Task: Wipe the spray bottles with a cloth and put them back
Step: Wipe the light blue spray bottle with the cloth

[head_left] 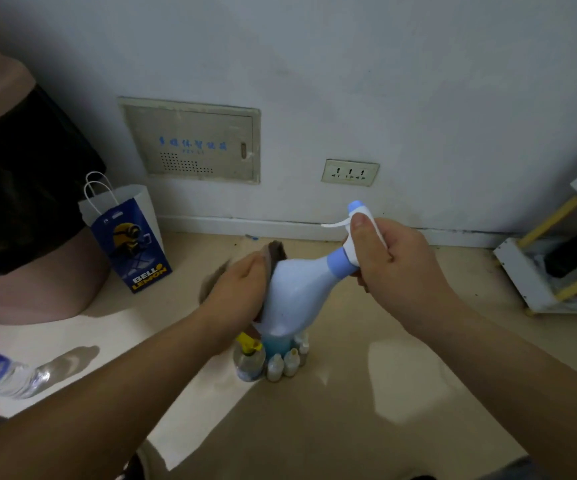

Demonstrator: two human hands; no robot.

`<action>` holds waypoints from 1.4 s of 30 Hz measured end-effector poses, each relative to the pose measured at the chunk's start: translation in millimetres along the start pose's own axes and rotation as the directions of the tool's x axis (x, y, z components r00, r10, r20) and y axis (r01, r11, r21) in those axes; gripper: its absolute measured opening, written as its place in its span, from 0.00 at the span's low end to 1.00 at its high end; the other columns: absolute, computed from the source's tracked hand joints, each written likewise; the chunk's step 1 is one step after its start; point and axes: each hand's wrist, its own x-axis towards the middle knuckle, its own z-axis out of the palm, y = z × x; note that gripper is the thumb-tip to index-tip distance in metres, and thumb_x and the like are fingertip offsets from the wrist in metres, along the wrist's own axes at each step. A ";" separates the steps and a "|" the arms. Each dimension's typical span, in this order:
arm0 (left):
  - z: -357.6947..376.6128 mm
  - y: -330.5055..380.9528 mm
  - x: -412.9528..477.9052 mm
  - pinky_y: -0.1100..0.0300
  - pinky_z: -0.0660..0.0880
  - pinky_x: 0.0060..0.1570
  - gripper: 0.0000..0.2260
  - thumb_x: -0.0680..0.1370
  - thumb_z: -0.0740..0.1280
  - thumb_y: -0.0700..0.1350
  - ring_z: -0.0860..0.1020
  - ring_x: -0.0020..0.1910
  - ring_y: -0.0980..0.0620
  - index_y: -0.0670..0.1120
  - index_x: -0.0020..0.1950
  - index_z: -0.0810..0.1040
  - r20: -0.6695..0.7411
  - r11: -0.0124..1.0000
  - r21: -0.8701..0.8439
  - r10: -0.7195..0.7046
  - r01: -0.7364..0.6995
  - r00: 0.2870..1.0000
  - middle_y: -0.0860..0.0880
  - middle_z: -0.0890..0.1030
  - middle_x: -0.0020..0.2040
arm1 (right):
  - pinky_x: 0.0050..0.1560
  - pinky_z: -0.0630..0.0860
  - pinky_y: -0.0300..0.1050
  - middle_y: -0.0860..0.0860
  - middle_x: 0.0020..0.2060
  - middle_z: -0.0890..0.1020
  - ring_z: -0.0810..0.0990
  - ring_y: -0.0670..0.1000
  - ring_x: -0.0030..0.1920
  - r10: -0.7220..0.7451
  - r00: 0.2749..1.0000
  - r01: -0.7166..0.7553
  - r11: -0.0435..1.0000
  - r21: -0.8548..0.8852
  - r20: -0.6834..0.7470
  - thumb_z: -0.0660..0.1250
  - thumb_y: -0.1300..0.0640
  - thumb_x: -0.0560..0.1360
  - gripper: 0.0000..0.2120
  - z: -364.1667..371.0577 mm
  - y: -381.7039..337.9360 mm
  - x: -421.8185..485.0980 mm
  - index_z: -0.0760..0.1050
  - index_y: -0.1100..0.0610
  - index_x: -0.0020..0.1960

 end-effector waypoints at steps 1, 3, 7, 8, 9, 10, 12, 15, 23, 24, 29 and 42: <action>2.8 0.9 -2.2 0.51 0.76 0.60 0.17 0.87 0.52 0.57 0.79 0.54 0.52 0.54 0.57 0.79 0.027 0.983 -0.110 -0.145 0.148 0.989 0.49 0.82 0.56 | 0.35 0.69 0.47 0.52 0.27 0.73 0.71 0.50 0.30 0.010 1.000 -0.010 1.000 -0.001 -0.002 0.57 0.45 0.84 0.24 -1.2 0.9 0.5 0.69 0.55 0.33; 10.8 6.9 -10.1 0.50 0.76 0.59 0.17 0.87 0.52 0.57 0.80 0.53 0.48 0.52 0.54 0.78 -0.003 0.981 -0.099 -0.166 0.165 0.986 0.49 0.82 0.52 | 0.35 0.72 0.52 0.56 0.28 0.73 0.72 0.51 0.31 0.026 1.000 -0.026 1.000 -0.008 -0.001 0.56 0.43 0.84 0.26 -2.5 3.5 1.2 0.71 0.58 0.35; 18.6 18.0 -24.3 0.52 0.74 0.50 0.16 0.87 0.52 0.52 0.78 0.48 0.50 0.52 0.53 0.78 -0.069 0.917 0.307 0.288 -0.254 0.955 0.53 0.81 0.47 | 0.36 0.74 0.56 0.61 0.31 0.75 0.72 0.52 0.30 -0.003 0.999 0.002 1.000 0.022 0.047 0.56 0.40 0.82 0.28 0.8 6.2 -1.2 0.73 0.63 0.39; 21.9 21.5 -30.0 0.51 0.75 0.48 0.16 0.86 0.51 0.53 0.78 0.46 0.50 0.51 0.53 0.78 -0.014 0.864 0.358 0.385 -0.355 0.923 0.53 0.80 0.46 | 0.34 0.73 0.54 0.61 0.31 0.75 0.72 0.51 0.30 -0.037 0.996 0.036 0.999 0.012 0.080 0.57 0.41 0.83 0.27 3.4 5.4 -4.0 0.73 0.62 0.38; 23.5 24.0 -36.1 0.49 0.75 0.47 0.16 0.86 0.51 0.53 0.77 0.44 0.50 0.51 0.52 0.77 0.032 0.834 0.348 0.446 -0.428 0.895 0.52 0.80 0.44 | 0.34 0.71 0.52 0.60 0.30 0.75 0.72 0.50 0.30 -0.066 0.992 0.067 0.998 -0.005 0.111 0.58 0.43 0.84 0.26 5.7 4.6 -6.8 0.73 0.61 0.38; 22.1 24.1 -38.0 0.48 0.75 0.47 0.15 0.86 0.52 0.54 0.77 0.44 0.50 0.51 0.52 0.76 0.072 0.823 0.326 0.469 -0.465 0.880 0.53 0.79 0.44 | 0.35 0.70 0.51 0.59 0.30 0.75 0.72 0.50 0.30 -0.087 0.987 0.091 0.995 -0.028 0.132 0.58 0.44 0.84 0.24 7.4 4.5 -8.4 0.73 0.61 0.37; 12.9 15.2 -27.7 0.49 0.76 0.49 0.15 0.86 0.52 0.55 0.78 0.45 0.53 0.52 0.53 0.76 0.140 0.831 0.302 0.445 -0.467 0.884 0.54 0.80 0.45 | 0.35 0.70 0.47 0.56 0.31 0.75 0.73 0.49 0.32 -0.142 0.979 0.155 0.985 -0.079 0.148 0.58 0.43 0.83 0.23 8.9 5.8 -8.1 0.73 0.58 0.38; -4.8 1.3 -8.4 0.50 0.77 0.59 0.19 0.85 0.50 0.62 0.80 0.52 0.54 0.56 0.54 0.79 0.139 0.940 0.259 0.191 -0.222 0.972 0.54 0.83 0.51 | 0.34 0.68 0.40 0.52 0.31 0.75 0.74 0.51 0.34 -0.222 0.964 0.239 0.964 -0.116 0.145 0.54 0.39 0.80 0.24 9.7 6.1 -6.1 0.74 0.57 0.40; 7.1 1.4 -19.9 0.48 0.77 0.60 0.19 0.86 0.50 0.60 0.80 0.53 0.56 0.57 0.58 0.79 0.196 0.963 0.159 0.183 -0.216 0.963 0.56 0.83 0.52 | 0.33 0.65 0.35 0.47 0.29 0.72 0.73 0.47 0.33 -0.297 0.936 0.330 0.928 -0.172 0.190 0.55 0.40 0.80 0.21 11.4 9.7 -4.8 0.71 0.53 0.38; 3.1 -3.1 -15.7 0.48 0.77 0.62 0.20 0.85 0.50 0.62 0.80 0.56 0.56 0.58 0.60 0.80 0.214 0.983 0.125 0.108 -0.137 0.971 0.57 0.83 0.55 | 0.33 0.65 0.34 0.47 0.29 0.71 0.72 0.47 0.33 -0.309 0.931 0.342 0.924 -0.170 0.197 0.55 0.40 0.81 0.21 11.5 9.5 -5.3 0.70 0.53 0.38; 23.7 16.5 -29.8 0.59 0.75 0.51 0.18 0.86 0.50 0.58 0.79 0.49 0.62 0.56 0.55 0.79 0.147 0.995 0.033 0.085 -0.091 0.985 0.57 0.82 0.50 | 0.34 0.68 0.37 0.50 0.30 0.75 0.74 0.48 0.34 -0.268 0.946 0.294 0.946 -0.137 0.183 0.56 0.40 0.81 0.22 6.5 8.1 -4.2 0.74 0.56 0.39; 20.8 24.2 -27.5 0.49 0.76 0.50 0.18 0.86 0.53 0.55 0.79 0.47 0.46 0.48 0.48 0.79 -0.163 0.992 -0.109 -0.080 0.063 0.983 0.48 0.81 0.45 | 0.34 0.69 0.38 0.48 0.30 0.75 0.73 0.46 0.32 -0.202 0.971 0.202 0.979 0.007 0.125 0.56 0.45 0.83 0.20 -6.2 0.4 5.6 0.76 0.56 0.41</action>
